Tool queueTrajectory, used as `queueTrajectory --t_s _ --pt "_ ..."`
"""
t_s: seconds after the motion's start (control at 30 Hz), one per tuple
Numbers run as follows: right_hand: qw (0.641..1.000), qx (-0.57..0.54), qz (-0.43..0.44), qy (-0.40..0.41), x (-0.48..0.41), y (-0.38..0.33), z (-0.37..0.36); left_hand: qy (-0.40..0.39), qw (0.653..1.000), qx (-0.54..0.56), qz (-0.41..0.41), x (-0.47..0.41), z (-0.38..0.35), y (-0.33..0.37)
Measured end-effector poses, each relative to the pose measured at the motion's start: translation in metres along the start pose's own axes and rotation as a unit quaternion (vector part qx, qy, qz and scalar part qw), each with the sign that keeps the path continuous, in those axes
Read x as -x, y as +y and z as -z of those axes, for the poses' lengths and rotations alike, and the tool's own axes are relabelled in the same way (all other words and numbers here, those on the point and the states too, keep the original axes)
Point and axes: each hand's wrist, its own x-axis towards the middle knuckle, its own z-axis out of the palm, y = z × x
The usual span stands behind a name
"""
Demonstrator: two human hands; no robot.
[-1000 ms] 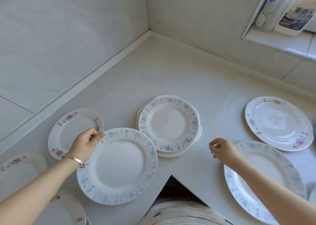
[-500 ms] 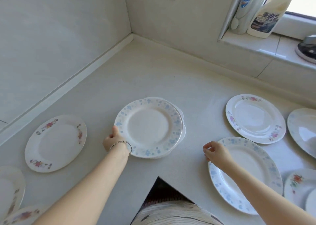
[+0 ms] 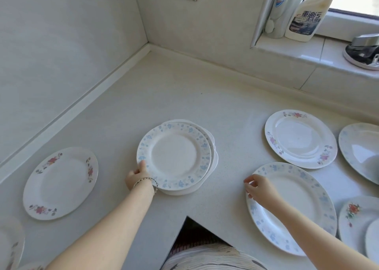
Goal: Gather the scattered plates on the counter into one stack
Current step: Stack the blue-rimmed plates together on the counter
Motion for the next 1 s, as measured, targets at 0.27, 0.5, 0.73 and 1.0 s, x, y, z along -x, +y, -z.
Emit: queueTrajectory --t_s 0.27,0.5,0.73,1.0 --pt "1.0 0.011 0.014 0.002 0.001 0.001 -0.003 -0.067 0.941 -0.298 -0.149 -0.009 0.013 0.005" --pt "0.999 0.028 -0.028 0.036 0.005 0.019 0.013 -0.081 0.851 -0.478 -0.201 -0.007 0.012 0.009" --pt "0.993 0.061 -0.069 0.08 0.007 0.042 0.036 -0.059 0.738 -0.616 -0.27 0.023 -0.006 0.024" --pt "0.963 0.13 -0.142 0.19 0.003 0.074 0.1 -0.282 0.673 -0.57 -0.379 0.088 -0.064 0.018"
